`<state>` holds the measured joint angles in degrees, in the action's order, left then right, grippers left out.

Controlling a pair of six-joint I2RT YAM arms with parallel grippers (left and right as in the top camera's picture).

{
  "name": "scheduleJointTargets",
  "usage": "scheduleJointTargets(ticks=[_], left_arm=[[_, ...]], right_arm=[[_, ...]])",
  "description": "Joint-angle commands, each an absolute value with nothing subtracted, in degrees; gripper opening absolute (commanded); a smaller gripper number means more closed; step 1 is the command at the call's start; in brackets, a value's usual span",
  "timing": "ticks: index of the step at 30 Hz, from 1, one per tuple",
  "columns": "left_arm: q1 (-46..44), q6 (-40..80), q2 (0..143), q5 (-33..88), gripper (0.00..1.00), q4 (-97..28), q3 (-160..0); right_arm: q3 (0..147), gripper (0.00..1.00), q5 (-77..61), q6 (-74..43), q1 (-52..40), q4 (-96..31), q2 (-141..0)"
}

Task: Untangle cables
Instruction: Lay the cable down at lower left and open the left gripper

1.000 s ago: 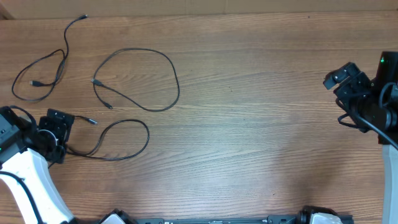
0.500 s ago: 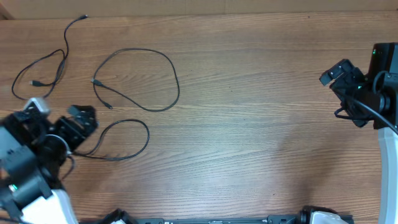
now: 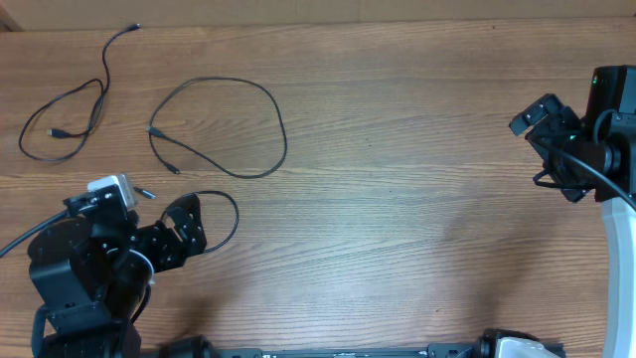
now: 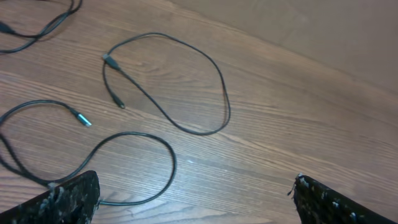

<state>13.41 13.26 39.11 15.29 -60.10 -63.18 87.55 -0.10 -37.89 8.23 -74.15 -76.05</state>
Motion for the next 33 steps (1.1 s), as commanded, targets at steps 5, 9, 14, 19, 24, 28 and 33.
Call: scheduleJointTargets(ticks=[5, 9, 14, 19, 24, 28, 33], left_arm=[[13.1, 12.4, 39.2, 13.1, 0.99, -60.2, -64.3], [13.1, 12.4, 39.2, 13.1, 1.0, -60.2, -64.3], [12.7, 12.4, 39.1, 13.1, 1.0, -60.2, -64.3], [12.2, 12.4, 38.2, 13.1, 1.0, -60.2, -64.3], [12.1, 12.4, 34.3, 13.1, 0.99, -60.2, -64.2], [10.4, 12.4, 28.5, 13.1, 1.0, -60.2, -64.2], [8.3, 12.4, 20.6, 13.0, 1.0, -60.2, -64.2]], right_arm=[[88.8, 1.0, -0.1, -37.6, 8.4, -73.8, -76.1], [88.8, 1.0, -0.1, -37.6, 8.4, -73.8, -76.1], [88.8, 1.0, -0.1, -37.6, 8.4, -73.8, -76.1], [88.8, 1.0, -0.1, -37.6, 8.4, -73.8, -76.1], [88.8, 1.0, -0.1, -37.6, 8.4, -73.8, -76.1], [88.8, 1.0, -0.1, -37.6, 8.4, -73.8, -76.1], [88.8, 1.0, -0.1, -37.6, 8.4, -73.8, -76.1]])
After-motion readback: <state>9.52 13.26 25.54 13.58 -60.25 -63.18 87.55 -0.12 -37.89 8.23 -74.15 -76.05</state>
